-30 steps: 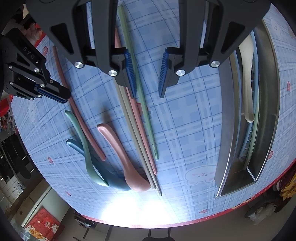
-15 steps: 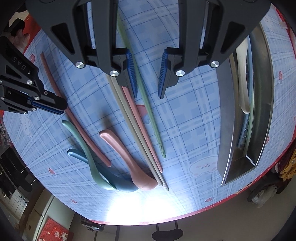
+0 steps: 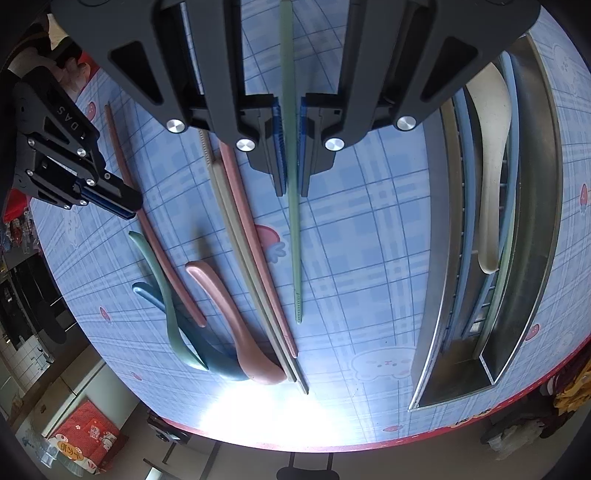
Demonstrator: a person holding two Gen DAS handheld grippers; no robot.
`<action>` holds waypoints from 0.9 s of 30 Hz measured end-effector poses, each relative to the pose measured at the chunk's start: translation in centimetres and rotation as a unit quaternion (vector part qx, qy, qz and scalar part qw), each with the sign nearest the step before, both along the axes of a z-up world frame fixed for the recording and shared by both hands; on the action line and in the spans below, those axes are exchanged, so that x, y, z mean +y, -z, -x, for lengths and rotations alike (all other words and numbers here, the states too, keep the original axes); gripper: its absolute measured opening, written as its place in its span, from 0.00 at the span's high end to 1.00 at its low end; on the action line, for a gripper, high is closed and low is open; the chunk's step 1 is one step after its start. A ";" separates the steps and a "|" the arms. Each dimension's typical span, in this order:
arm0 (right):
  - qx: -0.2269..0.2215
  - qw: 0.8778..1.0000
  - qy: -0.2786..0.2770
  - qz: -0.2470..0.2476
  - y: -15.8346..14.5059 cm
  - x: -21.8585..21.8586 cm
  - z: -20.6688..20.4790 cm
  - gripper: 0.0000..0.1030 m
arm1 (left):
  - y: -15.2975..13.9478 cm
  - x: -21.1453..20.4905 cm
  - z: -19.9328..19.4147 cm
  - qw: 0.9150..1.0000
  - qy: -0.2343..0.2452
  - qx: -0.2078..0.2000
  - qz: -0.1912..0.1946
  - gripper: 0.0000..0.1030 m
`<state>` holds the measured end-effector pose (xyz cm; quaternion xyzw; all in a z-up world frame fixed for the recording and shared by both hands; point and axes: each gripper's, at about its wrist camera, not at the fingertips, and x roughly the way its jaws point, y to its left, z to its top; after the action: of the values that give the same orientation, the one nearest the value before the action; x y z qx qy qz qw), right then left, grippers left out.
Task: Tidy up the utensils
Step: 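Carry the green and pink chopsticks over the steel caddy with both tools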
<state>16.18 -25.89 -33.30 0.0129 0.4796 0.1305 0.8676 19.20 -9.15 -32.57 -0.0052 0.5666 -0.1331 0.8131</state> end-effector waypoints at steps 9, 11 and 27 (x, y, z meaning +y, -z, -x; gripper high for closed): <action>0.000 1.000 -0.028 0.012 0.0 0.2 -0.2 0.93 | 0.0 -0.4 0.2 1.000 0.022 -0.011 -0.018 0.87; -0.004 0.999 -0.028 0.022 0.0 0.5 -0.1 0.93 | 0.1 -0.5 0.2 0.999 0.022 -0.012 -0.019 0.87; 0.042 0.997 0.006 -0.071 -1.4 0.1 0.4 0.94 | -3.8 2.1 2.4 0.999 0.000 -0.010 0.052 0.90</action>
<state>15.75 -25.75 -31.88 0.0823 0.5050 0.1583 0.8445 16.79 -7.03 -28.77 -0.0466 0.5504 -0.1624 0.8176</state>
